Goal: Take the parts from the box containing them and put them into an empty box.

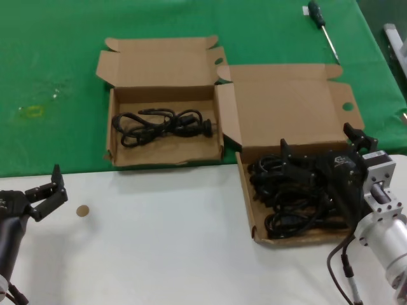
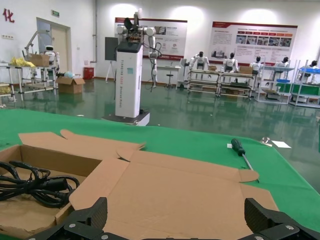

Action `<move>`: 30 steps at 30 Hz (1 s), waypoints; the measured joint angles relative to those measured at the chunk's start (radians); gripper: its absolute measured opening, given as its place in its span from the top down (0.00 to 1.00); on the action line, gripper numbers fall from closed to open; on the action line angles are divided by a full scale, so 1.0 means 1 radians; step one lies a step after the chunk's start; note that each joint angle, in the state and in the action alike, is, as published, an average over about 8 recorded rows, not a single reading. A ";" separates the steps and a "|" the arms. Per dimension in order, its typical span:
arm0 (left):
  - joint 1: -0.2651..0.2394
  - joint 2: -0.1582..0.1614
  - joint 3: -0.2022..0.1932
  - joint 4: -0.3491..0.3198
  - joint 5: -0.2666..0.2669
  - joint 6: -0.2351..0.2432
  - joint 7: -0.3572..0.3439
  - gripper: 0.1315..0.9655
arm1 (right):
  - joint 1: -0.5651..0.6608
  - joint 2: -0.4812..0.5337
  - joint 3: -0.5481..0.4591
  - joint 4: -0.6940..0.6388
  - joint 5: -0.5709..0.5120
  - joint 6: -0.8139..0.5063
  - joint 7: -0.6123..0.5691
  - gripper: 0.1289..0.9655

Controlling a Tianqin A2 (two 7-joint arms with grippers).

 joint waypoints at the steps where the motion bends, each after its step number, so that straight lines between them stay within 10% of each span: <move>1: 0.000 0.000 0.000 0.000 0.000 0.000 0.000 0.00 | 0.000 0.000 0.000 0.000 0.000 0.000 0.000 0.00; 30: 0.000 0.000 0.000 0.000 0.000 0.000 0.000 0.00 | 0.000 0.000 0.000 0.000 0.000 0.000 0.000 0.00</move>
